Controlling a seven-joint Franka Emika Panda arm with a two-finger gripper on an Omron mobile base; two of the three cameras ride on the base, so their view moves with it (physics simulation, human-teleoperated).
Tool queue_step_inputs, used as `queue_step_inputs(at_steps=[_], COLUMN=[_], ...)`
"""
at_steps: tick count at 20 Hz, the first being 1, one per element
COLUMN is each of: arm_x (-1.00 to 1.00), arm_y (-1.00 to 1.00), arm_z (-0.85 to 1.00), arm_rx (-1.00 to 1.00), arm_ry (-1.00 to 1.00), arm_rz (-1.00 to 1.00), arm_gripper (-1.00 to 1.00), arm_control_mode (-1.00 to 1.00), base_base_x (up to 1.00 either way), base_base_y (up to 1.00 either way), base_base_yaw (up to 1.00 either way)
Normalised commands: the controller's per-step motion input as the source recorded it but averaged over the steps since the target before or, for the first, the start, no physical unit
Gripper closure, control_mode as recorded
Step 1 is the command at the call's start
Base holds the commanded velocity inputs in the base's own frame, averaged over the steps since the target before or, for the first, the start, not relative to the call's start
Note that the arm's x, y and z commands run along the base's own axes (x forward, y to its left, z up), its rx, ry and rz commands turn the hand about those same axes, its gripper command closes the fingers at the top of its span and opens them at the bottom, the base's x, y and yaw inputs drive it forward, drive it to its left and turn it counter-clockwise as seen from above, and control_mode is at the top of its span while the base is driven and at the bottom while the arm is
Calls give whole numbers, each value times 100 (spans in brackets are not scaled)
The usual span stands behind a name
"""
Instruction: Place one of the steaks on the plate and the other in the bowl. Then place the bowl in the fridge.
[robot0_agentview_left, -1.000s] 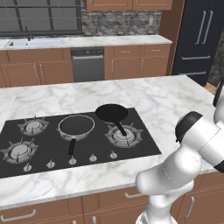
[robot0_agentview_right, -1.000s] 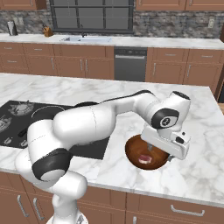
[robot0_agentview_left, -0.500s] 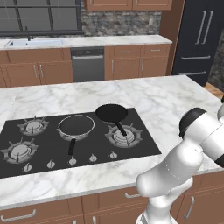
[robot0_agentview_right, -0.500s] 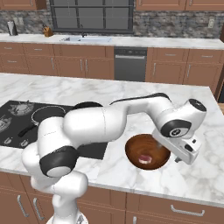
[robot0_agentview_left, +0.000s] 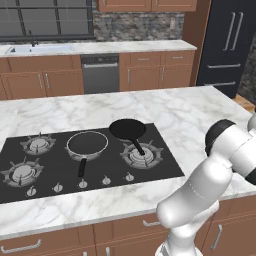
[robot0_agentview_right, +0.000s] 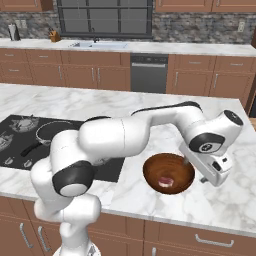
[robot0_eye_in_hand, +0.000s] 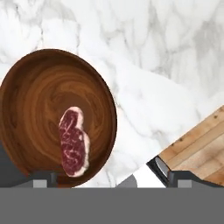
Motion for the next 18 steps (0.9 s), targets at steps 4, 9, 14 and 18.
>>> queue_step_inputs(at_steps=[4, 9, 14, 18], arm_x=[-6, 0, -1, -2], arm_y=[88, 100, 100, 100], arm_z=[1, 5, 2, -3], arm_rx=[-14, -28, -29, -21], arm_ry=[11, 2, 0, -1], arm_rz=[-1, 16, 11, 6], arm_gripper=[-100, -100, -100, -100], arm_control_mode=[-100, -100, -100, -100], base_base_x=[0, 0, 0, 0], base_base_y=[0, 0, 0, 0], base_base_yaw=[0, 0, 0, 0])
